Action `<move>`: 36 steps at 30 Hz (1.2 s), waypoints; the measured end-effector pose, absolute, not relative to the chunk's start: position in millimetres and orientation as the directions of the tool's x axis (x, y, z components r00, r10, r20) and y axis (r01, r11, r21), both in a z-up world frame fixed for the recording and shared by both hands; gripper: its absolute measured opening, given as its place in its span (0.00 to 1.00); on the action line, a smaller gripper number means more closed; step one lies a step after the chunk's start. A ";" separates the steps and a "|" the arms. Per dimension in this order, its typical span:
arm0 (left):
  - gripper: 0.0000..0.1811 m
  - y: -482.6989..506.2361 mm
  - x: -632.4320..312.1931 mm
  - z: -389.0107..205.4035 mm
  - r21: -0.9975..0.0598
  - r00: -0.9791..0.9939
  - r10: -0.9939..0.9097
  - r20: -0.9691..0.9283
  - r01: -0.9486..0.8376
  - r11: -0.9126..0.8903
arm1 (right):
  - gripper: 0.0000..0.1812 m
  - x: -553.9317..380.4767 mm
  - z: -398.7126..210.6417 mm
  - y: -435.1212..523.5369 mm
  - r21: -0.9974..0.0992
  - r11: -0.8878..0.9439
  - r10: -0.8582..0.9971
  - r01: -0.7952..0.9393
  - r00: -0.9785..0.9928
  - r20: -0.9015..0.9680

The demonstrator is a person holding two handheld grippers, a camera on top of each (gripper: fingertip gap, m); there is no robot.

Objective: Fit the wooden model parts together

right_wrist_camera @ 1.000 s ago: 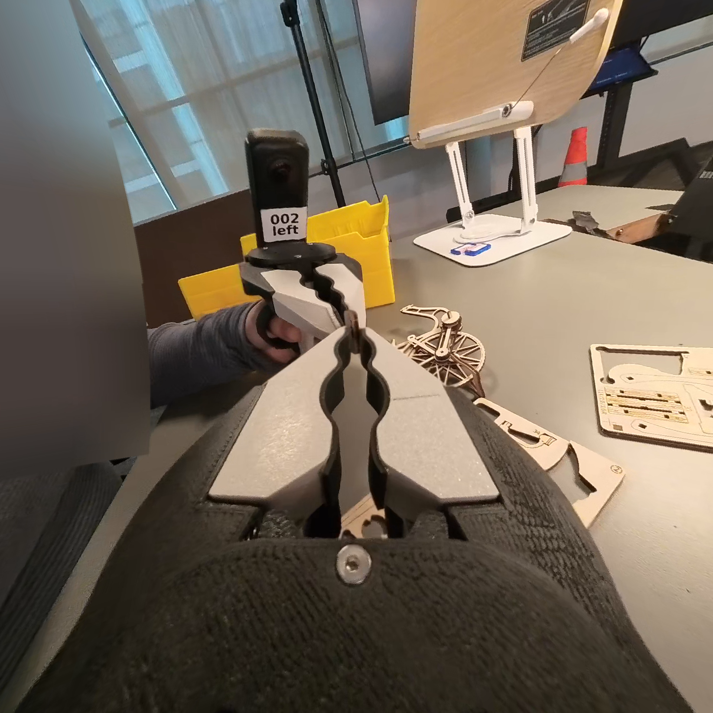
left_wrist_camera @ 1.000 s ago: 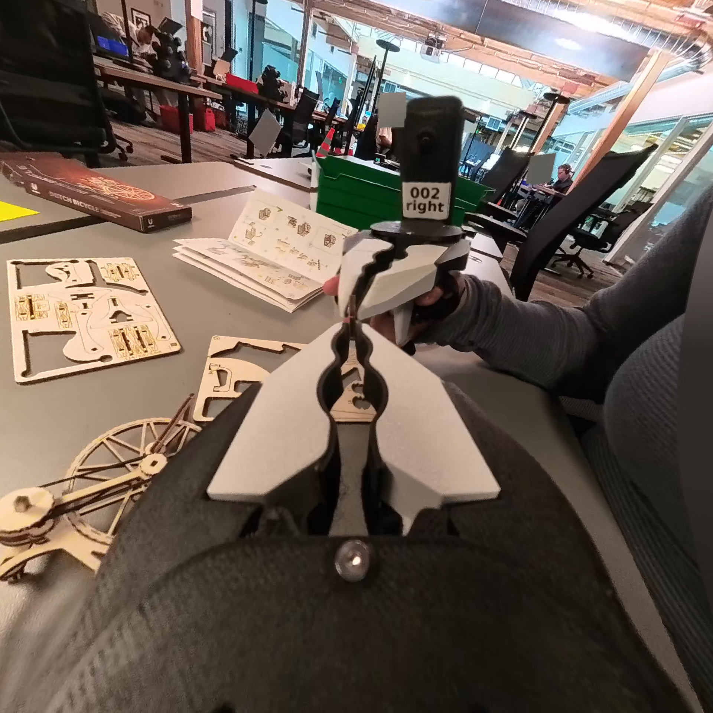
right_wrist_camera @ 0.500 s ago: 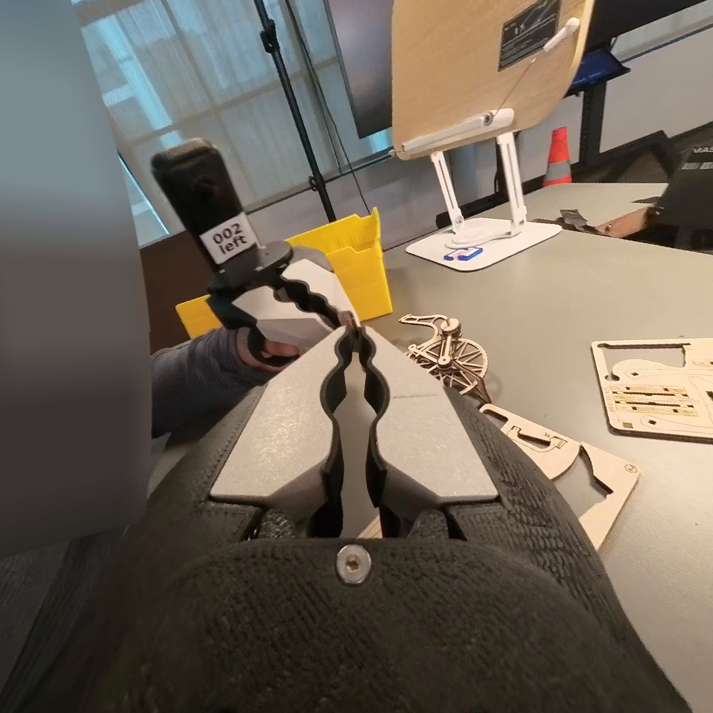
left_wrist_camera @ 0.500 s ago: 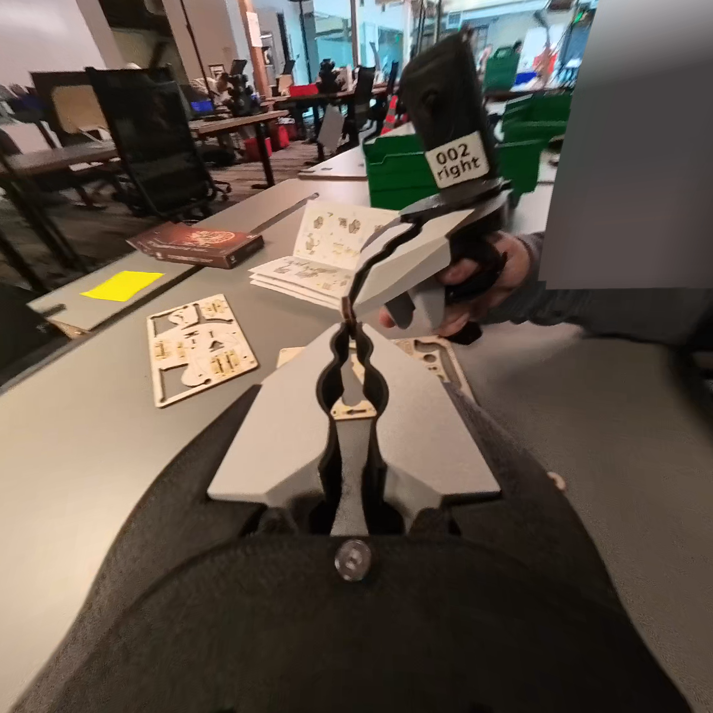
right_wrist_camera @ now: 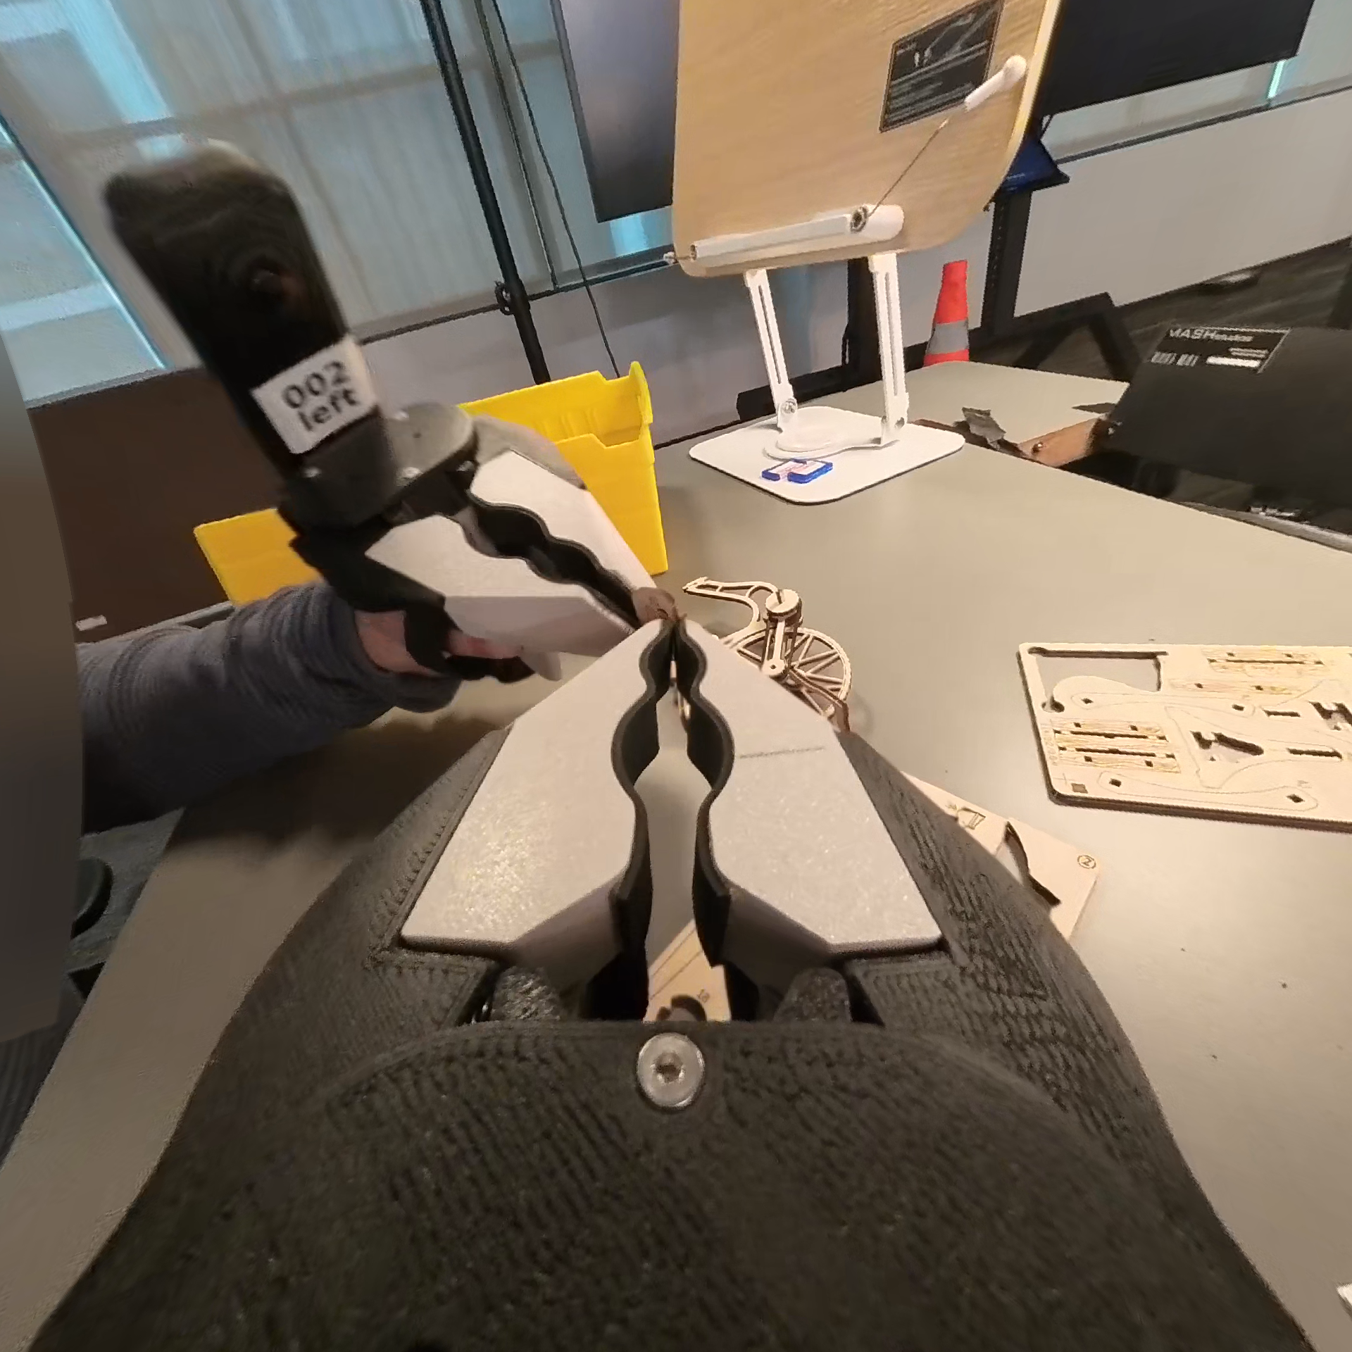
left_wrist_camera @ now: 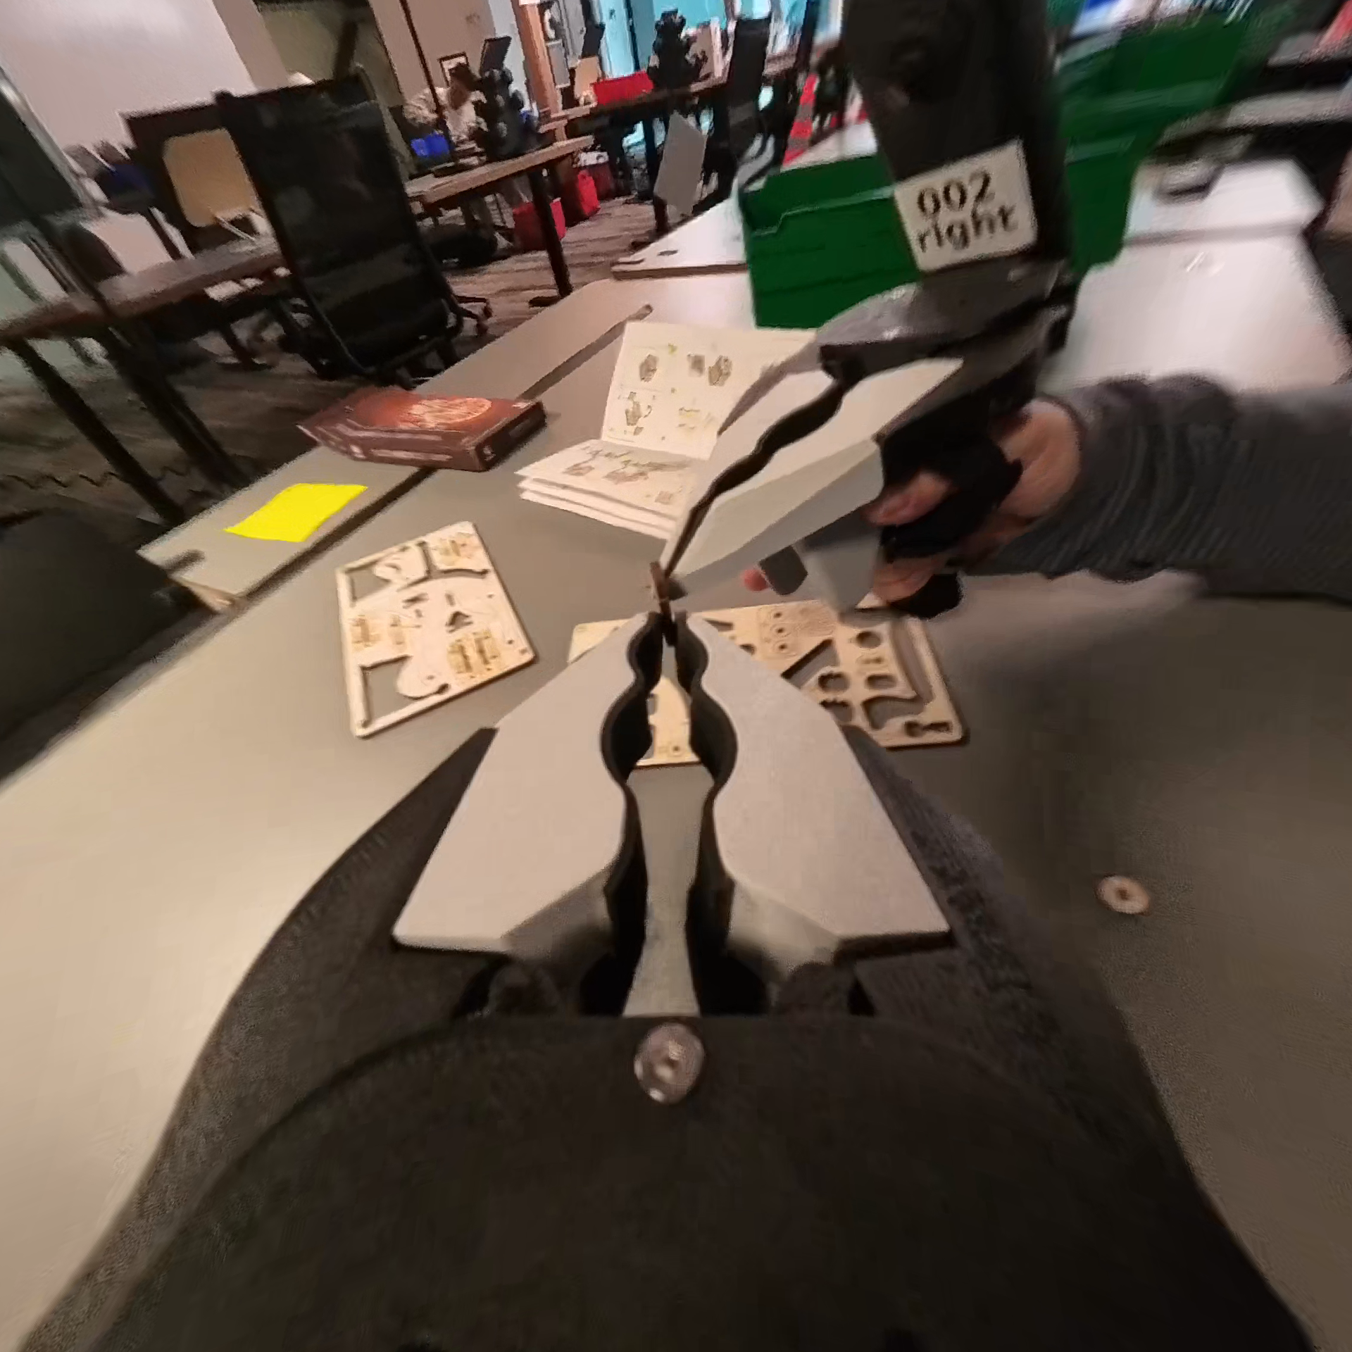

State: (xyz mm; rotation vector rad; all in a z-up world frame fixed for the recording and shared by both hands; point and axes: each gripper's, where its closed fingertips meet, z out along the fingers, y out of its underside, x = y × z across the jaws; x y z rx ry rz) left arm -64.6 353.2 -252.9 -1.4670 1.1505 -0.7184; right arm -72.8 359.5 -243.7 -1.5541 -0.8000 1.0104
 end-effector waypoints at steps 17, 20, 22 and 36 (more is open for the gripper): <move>0.01 351.9 -67.6 -234.1 -0.925 0.159 -0.911 0.380 0.072 -0.373 | 0.02 -71.9 -235.7 358.5 -0.957 -0.261 0.890 -0.125 0.353 -0.289; 0.01 352.1 -67.4 -235.1 -0.925 0.161 -0.911 0.379 0.068 -0.373 | 0.01 -72.9 -236.1 357.9 -0.962 -0.248 0.892 -0.112 0.360 -0.272; 0.01 352.0 -67.2 -235.0 -0.927 0.164 -0.913 0.375 0.067 -0.369 | 0.01 -72.5 -235.7 358.1 -0.961 -0.252 0.892 -0.117 0.357 -0.277; 0.01 348.6 -65.3 -234.3 -0.916 0.125 -0.907 0.402 0.074 -0.395 | 0.01 -72.2 -233.5 354.2 -0.957 -0.261 0.904 -0.131 0.314 -0.289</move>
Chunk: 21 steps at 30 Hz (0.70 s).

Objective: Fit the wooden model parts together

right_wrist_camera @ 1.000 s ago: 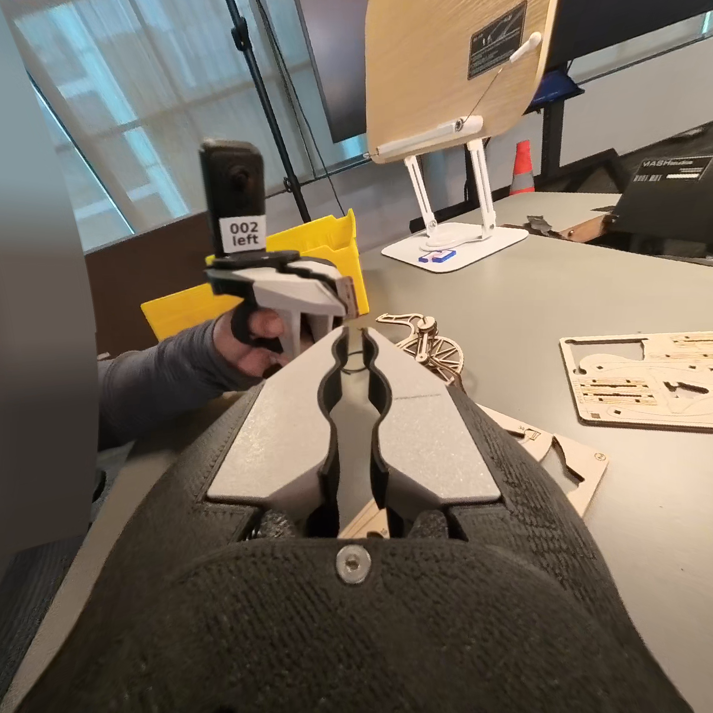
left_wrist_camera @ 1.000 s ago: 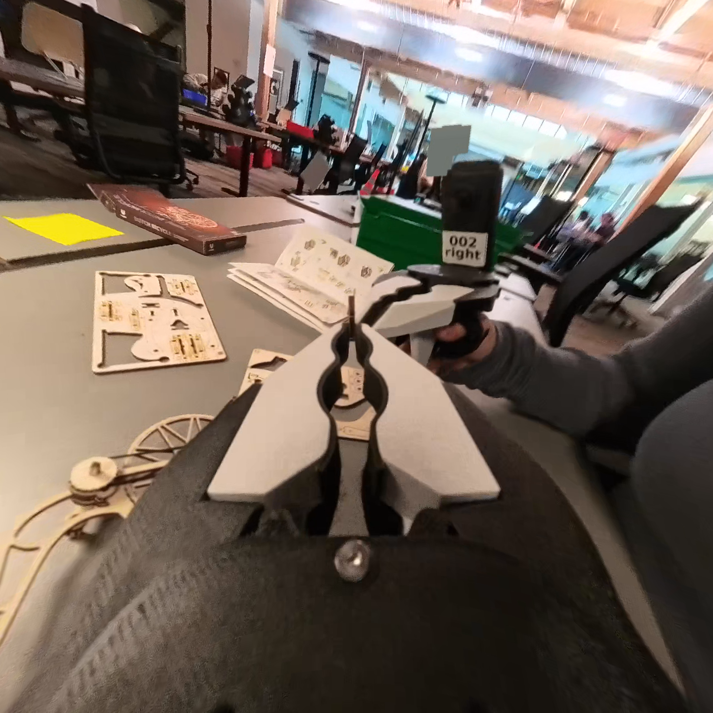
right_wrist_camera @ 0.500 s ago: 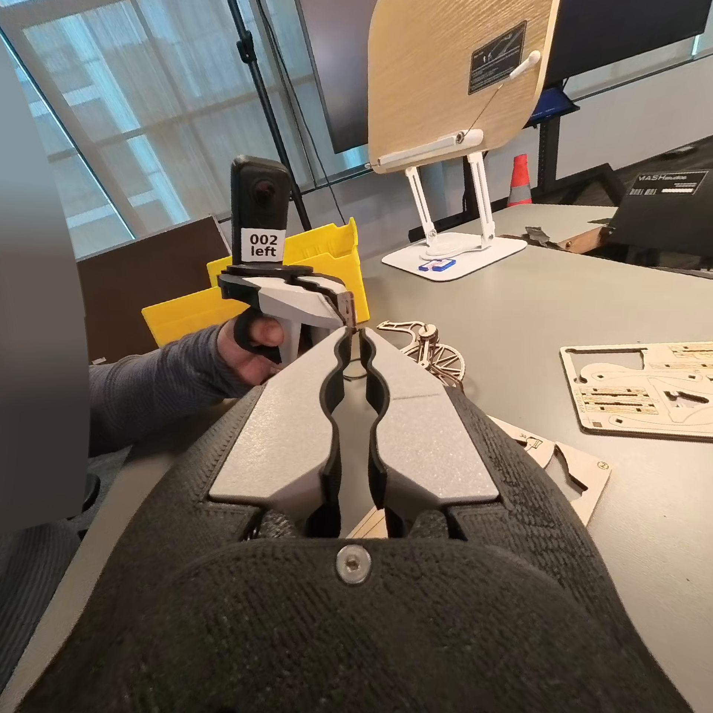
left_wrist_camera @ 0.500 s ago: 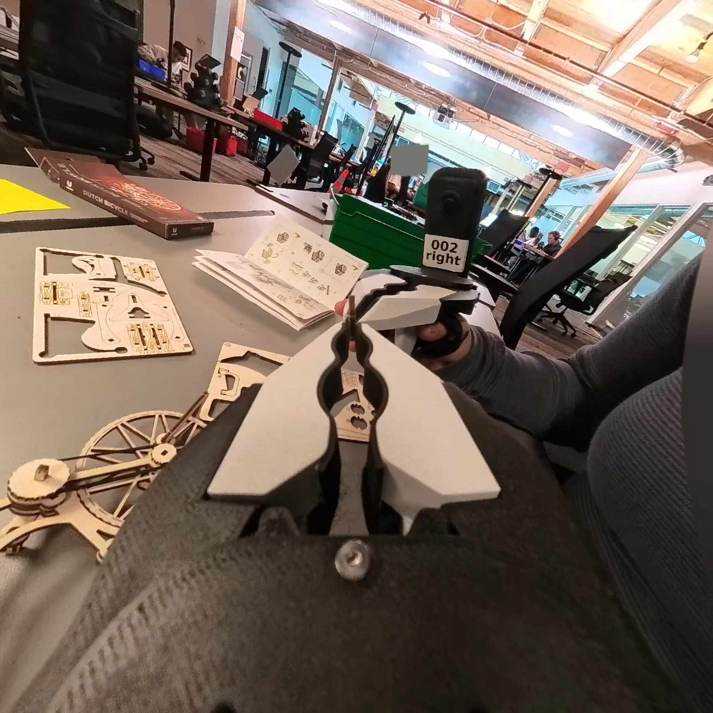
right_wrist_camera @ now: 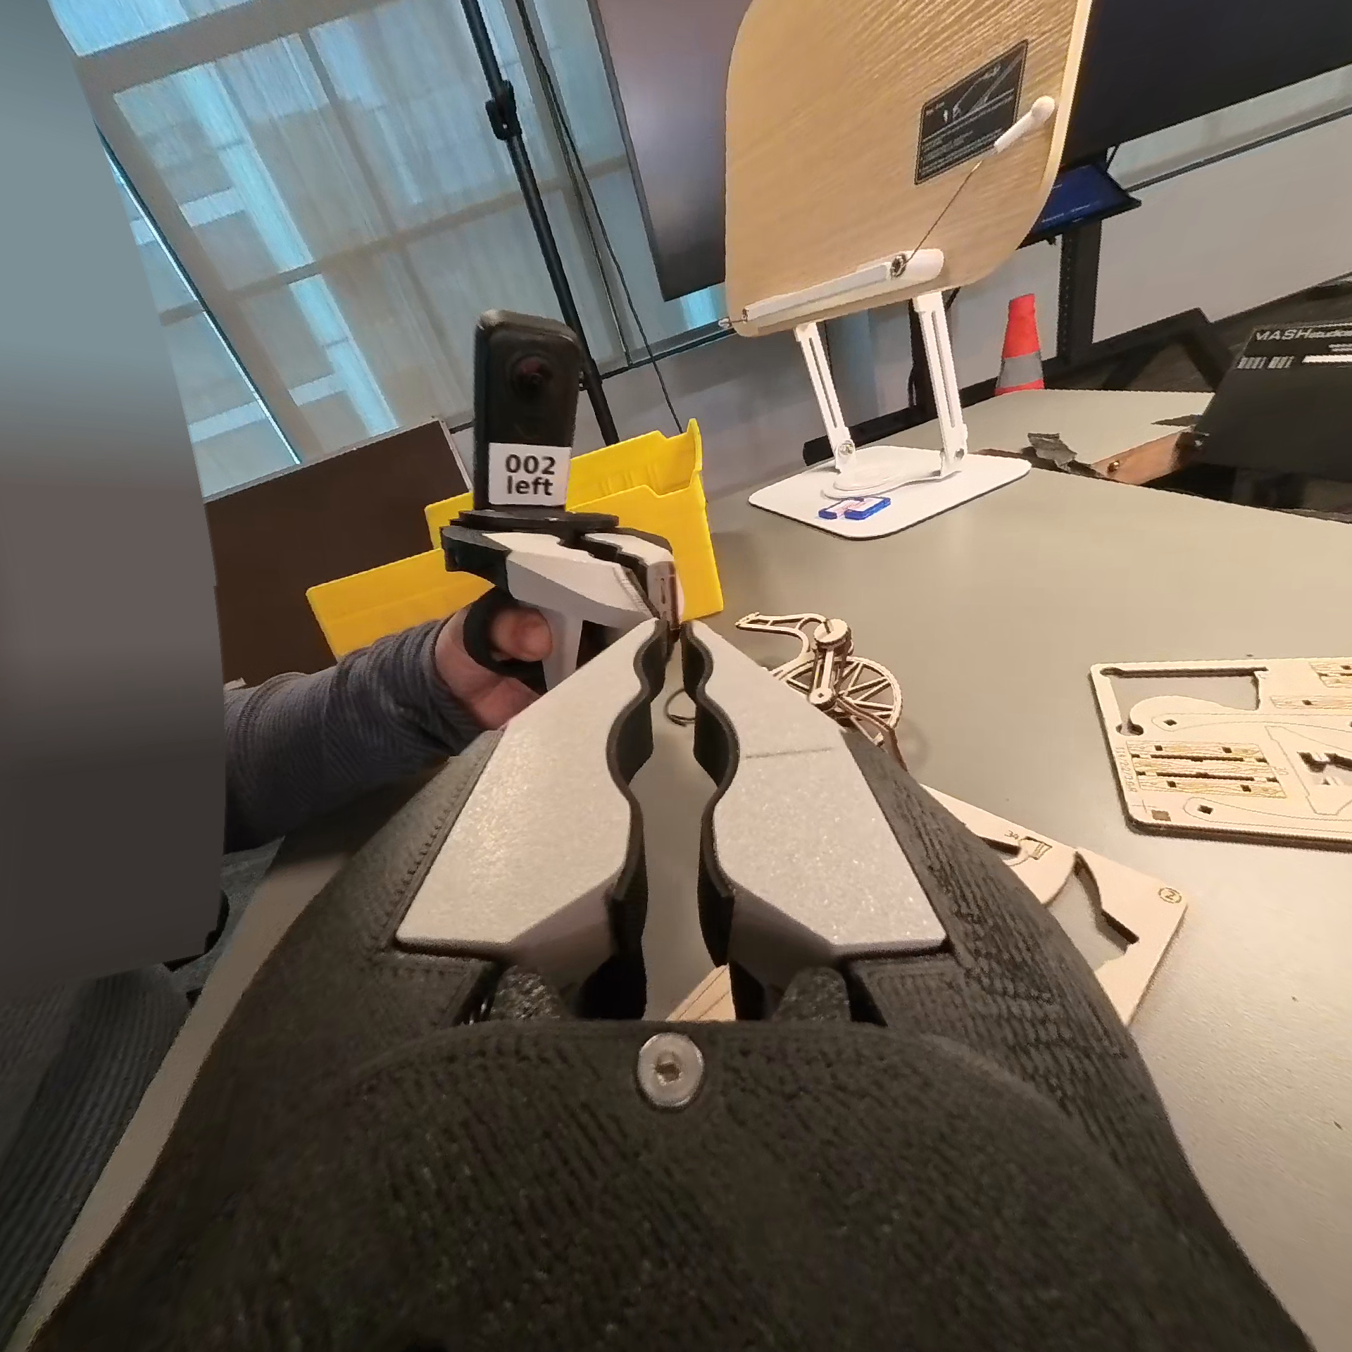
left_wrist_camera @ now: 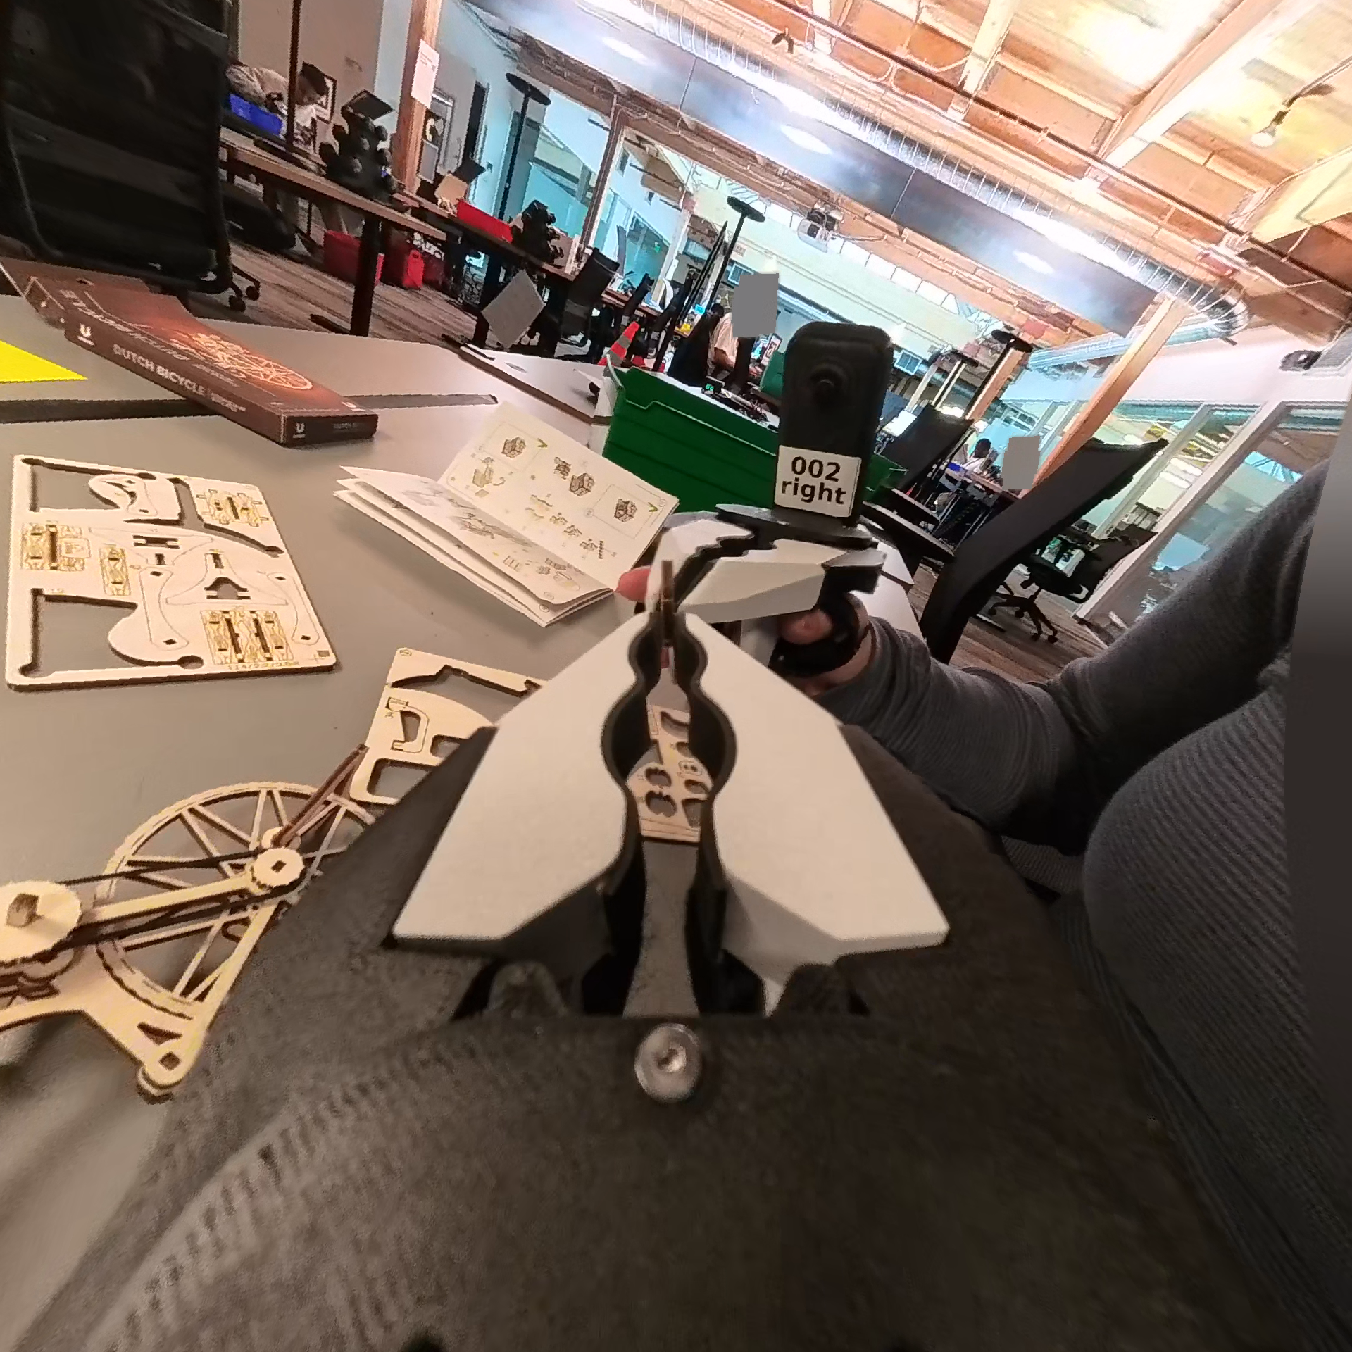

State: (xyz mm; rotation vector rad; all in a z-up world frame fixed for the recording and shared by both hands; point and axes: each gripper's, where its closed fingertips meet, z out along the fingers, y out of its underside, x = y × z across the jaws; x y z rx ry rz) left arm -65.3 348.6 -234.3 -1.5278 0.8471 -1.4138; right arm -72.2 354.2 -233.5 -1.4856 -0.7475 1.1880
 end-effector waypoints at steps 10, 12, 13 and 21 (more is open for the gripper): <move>0.01 346.1 -64.6 -233.5 -0.914 0.108 -0.908 0.405 0.078 -0.399 | 0.00 -71.8 -232.5 351.4 -0.949 -0.279 0.909 -0.144 0.279 -0.310; 0.01 346.8 -63.7 -236.2 -0.930 0.144 -0.919 0.368 0.054 -0.364 | 0.00 -71.3 -234.3 351.9 -0.950 -0.286 0.906 -0.125 0.286 -0.311; 0.01 347.9 -63.4 -238.3 -0.942 0.172 -0.926 0.335 0.034 -0.334 | 0.00 -71.1 -236.7 353.0 -0.956 -0.275 0.906 -0.101 0.306 -0.293; 0.01 352.0 -65.5 -236.7 -0.969 0.257 -0.936 0.240 0.006 -0.247 | 0.00 -72.5 -237.7 357.5 -0.987 -0.158 0.882 0.026 0.454 -0.130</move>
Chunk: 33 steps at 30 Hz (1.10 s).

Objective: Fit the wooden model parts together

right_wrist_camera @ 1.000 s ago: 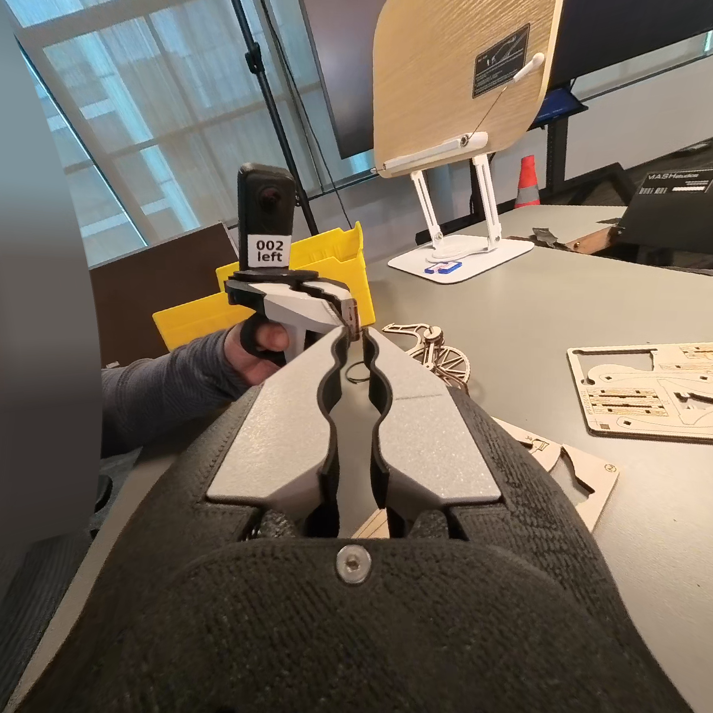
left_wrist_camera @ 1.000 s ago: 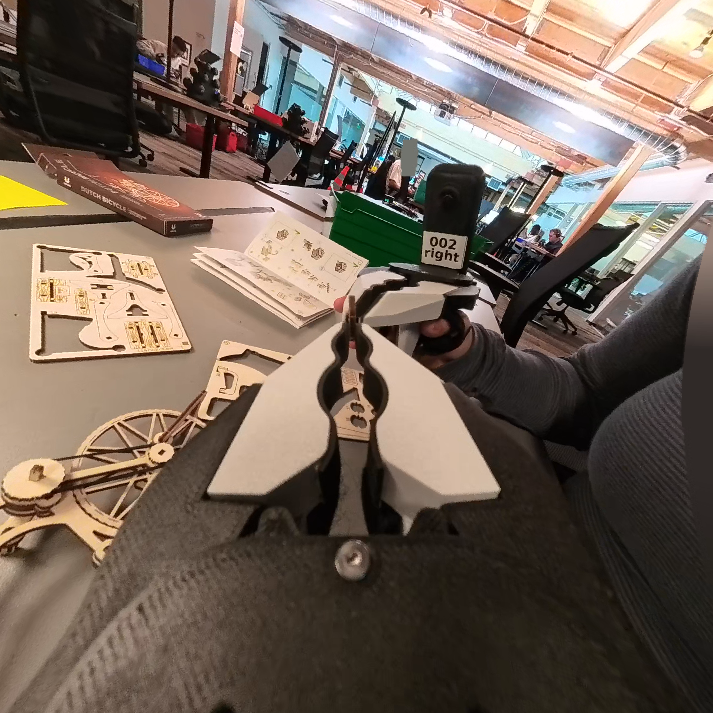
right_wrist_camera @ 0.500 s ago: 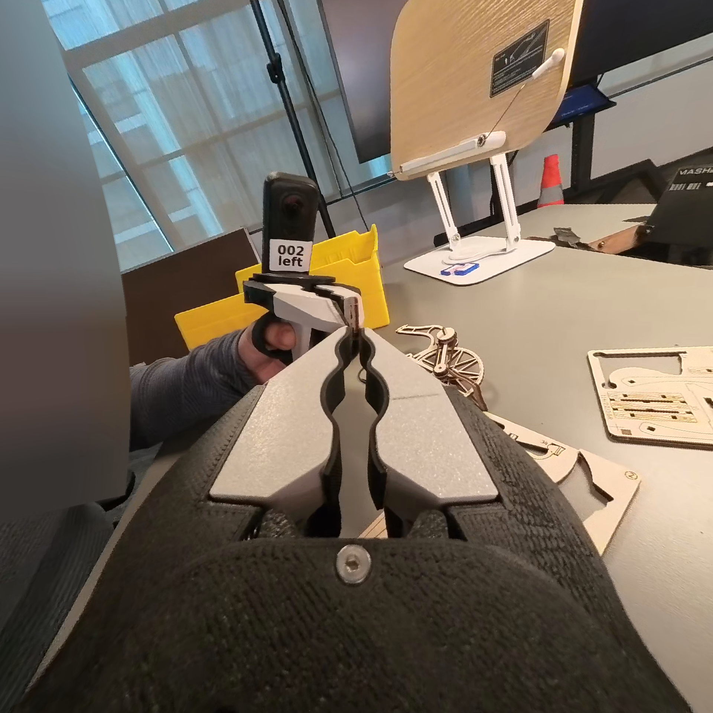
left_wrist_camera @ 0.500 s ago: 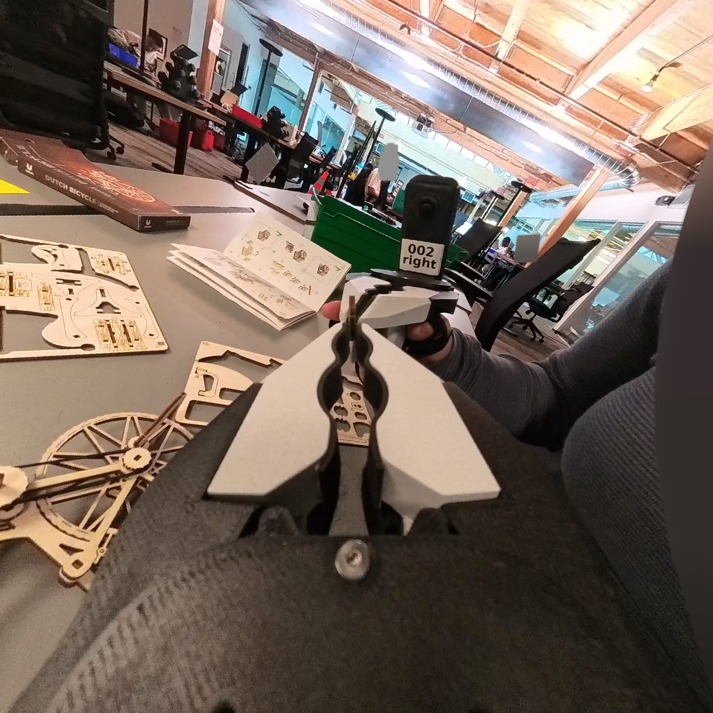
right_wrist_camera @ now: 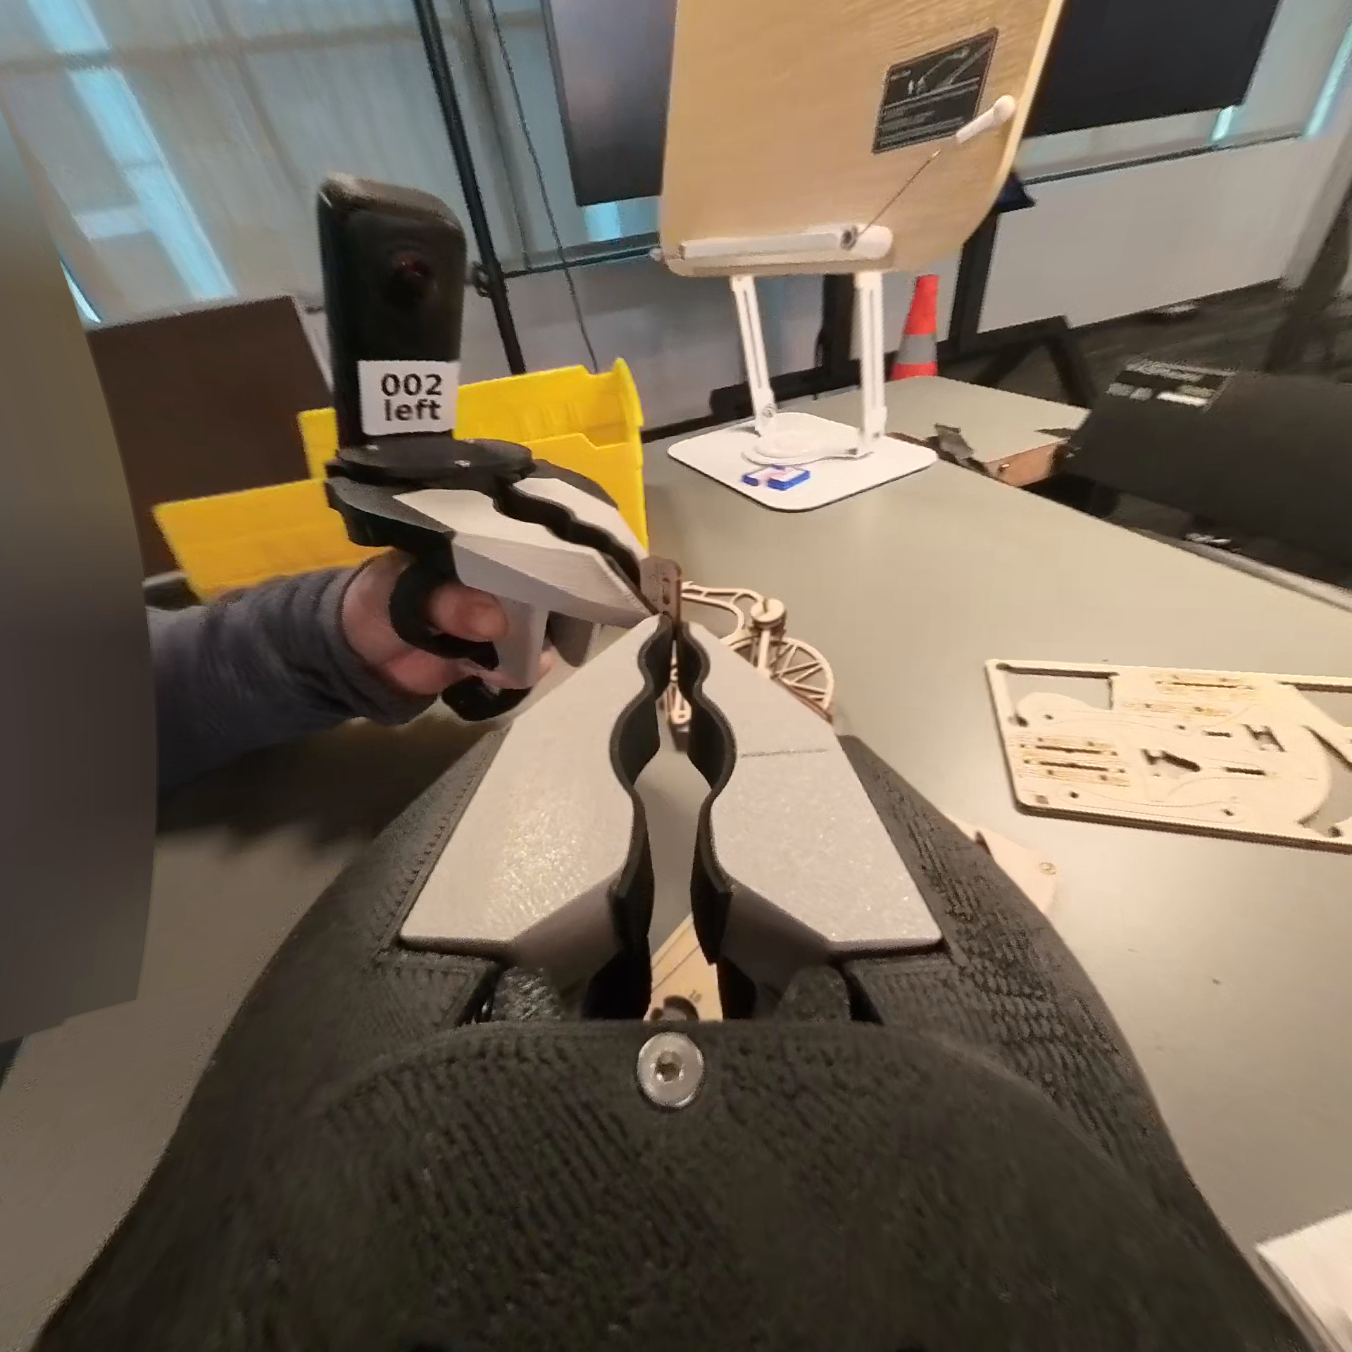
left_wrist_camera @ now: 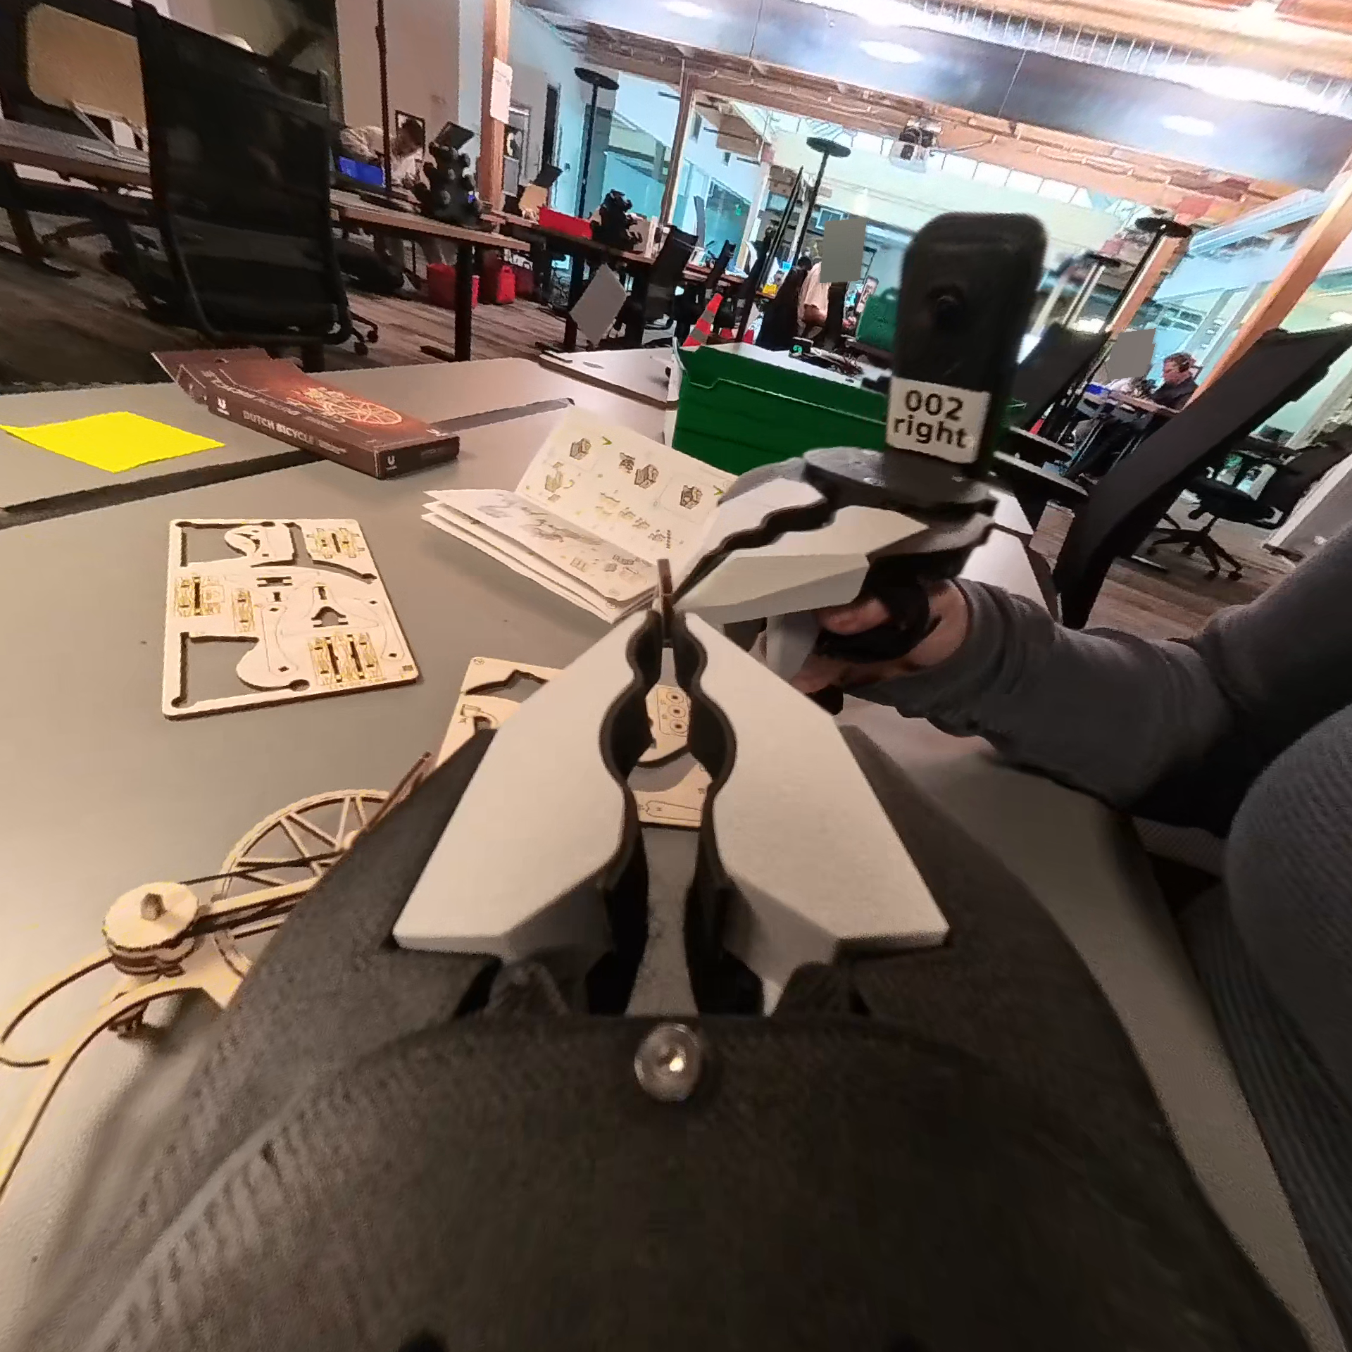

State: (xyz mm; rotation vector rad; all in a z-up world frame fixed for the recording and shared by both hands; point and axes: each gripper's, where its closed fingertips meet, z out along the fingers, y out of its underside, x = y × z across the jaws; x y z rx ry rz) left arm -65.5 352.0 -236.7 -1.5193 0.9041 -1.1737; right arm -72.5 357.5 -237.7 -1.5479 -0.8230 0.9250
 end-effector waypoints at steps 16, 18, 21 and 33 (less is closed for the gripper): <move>0.01 358.5 -68.8 -239.8 -0.963 0.279 -0.923 0.264 0.021 -0.269 | 0.00 -74.9 -239.0 365.7 -0.987 0.048 0.781 0.153 0.610 0.133; 0.01 356.6 -70.8 -233.8 -0.991 0.313 -0.941 0.129 0.003 -0.135 | 0.00 -76.7 -234.0 363.6 -0.986 0.103 0.781 0.132 0.604 0.163; 0.01 352.2 -72.4 -223.5 -0.933 0.435 -0.826 -0.358 -0.206 0.295 | 0.00 -76.0 -220.7 353.6 -0.981 0.184 0.812 0.064 0.552 0.189; 0.01 342.2 -70.2 -240.2 -0.205 0.122 -0.165 -0.979 -0.636 0.744 | 0.17 -72.6 -227.8 323.0 -0.999 -0.036 0.972 0.006 0.232 -0.034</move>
